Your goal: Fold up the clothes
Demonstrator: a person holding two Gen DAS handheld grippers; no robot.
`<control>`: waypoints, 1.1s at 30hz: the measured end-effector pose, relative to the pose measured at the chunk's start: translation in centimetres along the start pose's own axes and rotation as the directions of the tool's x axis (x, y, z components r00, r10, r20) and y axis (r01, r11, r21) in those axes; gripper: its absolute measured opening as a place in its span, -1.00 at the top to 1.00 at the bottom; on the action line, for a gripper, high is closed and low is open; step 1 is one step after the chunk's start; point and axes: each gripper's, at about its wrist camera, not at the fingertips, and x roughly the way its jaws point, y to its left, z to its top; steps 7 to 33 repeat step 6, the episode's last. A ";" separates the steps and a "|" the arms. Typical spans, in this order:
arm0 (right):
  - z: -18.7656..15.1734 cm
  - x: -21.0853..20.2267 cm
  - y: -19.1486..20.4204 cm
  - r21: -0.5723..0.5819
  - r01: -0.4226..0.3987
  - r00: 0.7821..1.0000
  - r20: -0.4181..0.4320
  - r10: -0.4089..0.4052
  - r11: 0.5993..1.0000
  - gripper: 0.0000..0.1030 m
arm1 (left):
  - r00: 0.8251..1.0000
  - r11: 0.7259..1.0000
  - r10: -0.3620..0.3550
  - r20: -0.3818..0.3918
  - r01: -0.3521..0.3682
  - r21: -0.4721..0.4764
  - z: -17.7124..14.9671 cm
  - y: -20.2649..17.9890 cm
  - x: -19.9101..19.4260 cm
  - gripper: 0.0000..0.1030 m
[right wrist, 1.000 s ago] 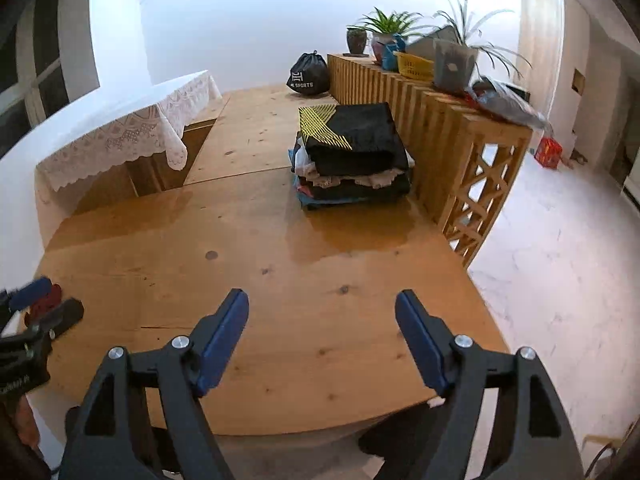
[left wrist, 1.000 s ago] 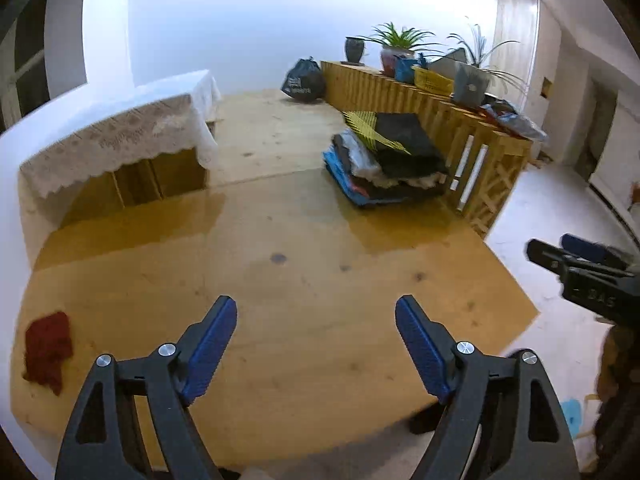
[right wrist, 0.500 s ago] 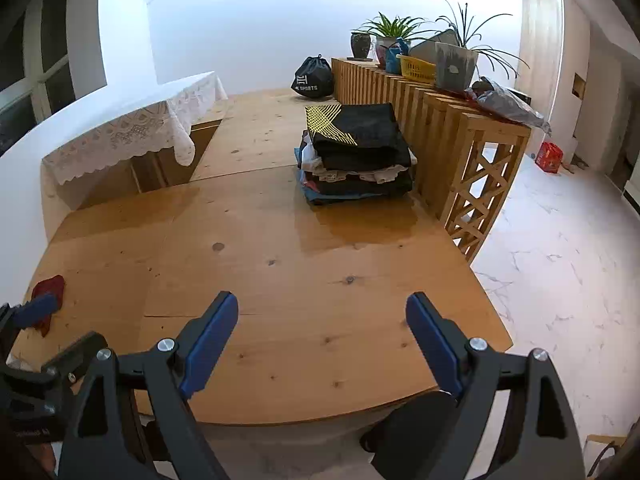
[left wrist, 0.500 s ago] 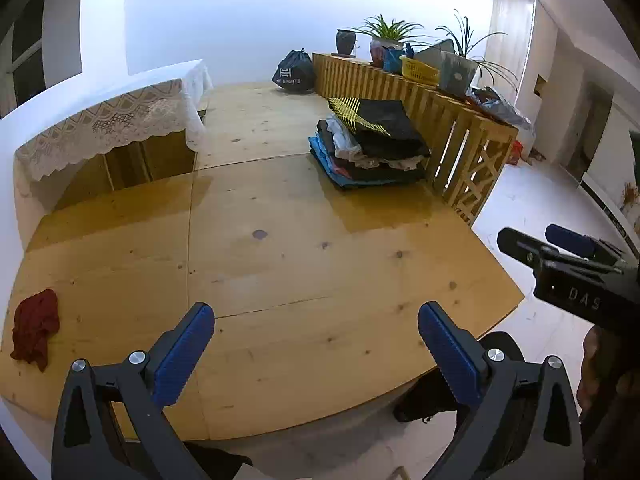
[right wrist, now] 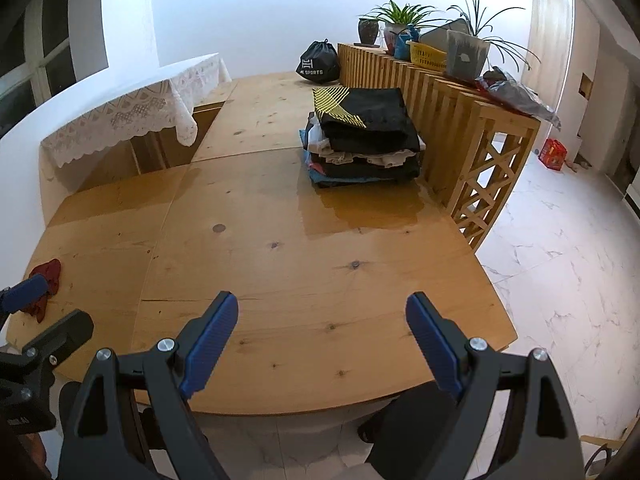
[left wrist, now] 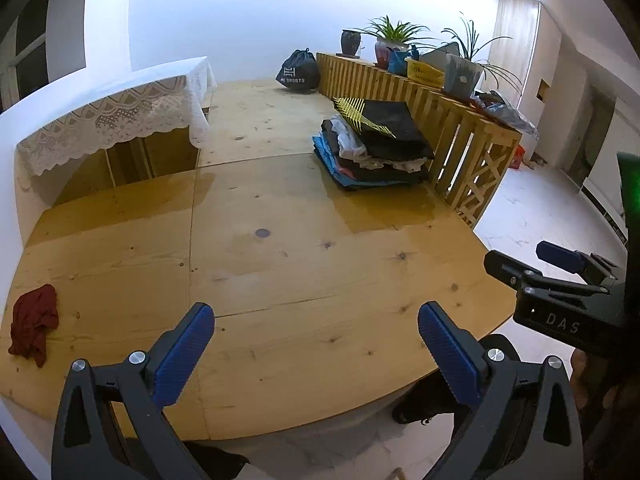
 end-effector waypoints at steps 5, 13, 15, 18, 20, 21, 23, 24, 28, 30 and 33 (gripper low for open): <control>-0.1 -0.1 0.5 -0.019 -0.001 1.000 -0.002 0.001 1.000 -0.67 | 1.000 1.000 0.000 0.001 0.000 -0.031 0.1 0.7 0.0 -0.99; -0.1 -0.1 0.6 -0.023 0.000 1.000 -0.002 -0.001 1.000 -0.67 | 1.000 0.999 0.001 0.003 -0.001 -0.033 0.1 0.7 0.0 -0.99; -0.1 -0.1 0.6 -0.023 0.000 1.000 -0.002 -0.001 1.000 -0.67 | 1.000 0.999 0.001 0.003 -0.001 -0.033 0.1 0.7 0.0 -0.99; -0.1 -0.1 0.6 -0.023 0.000 1.000 -0.002 -0.001 1.000 -0.67 | 1.000 0.999 0.001 0.003 -0.001 -0.033 0.1 0.7 0.0 -0.99; -0.1 -0.1 0.6 -0.023 0.000 1.000 -0.002 -0.001 1.000 -0.67 | 1.000 0.999 0.001 0.003 -0.001 -0.033 0.1 0.7 0.0 -0.99; -0.1 -0.1 0.6 -0.023 0.000 1.000 -0.002 -0.001 1.000 -0.67 | 1.000 0.999 0.001 0.003 -0.001 -0.033 0.1 0.7 0.0 -0.99; -0.1 -0.1 0.6 -0.023 0.000 1.000 -0.002 -0.001 1.000 -0.67 | 1.000 0.999 0.001 0.003 -0.001 -0.033 0.1 0.7 0.0 -0.99; -0.1 -0.1 0.6 -0.023 0.000 1.000 -0.002 -0.001 1.000 -0.67 | 1.000 0.999 0.001 0.003 -0.001 -0.033 0.1 0.7 0.0 -0.99; -0.1 -0.1 0.6 -0.023 0.000 1.000 -0.002 -0.001 1.000 -0.67 | 1.000 0.999 0.001 0.003 -0.001 -0.033 0.1 0.7 0.0 -0.99; -0.1 -0.1 0.6 -0.023 0.000 1.000 -0.002 -0.001 1.000 -0.67 | 1.000 0.999 0.001 0.003 -0.001 -0.033 0.1 0.7 0.0 -0.99; -0.1 -0.1 0.6 -0.023 0.000 1.000 -0.002 -0.001 1.000 -0.67 | 1.000 0.999 0.001 0.003 -0.001 -0.033 0.1 0.7 0.0 -0.99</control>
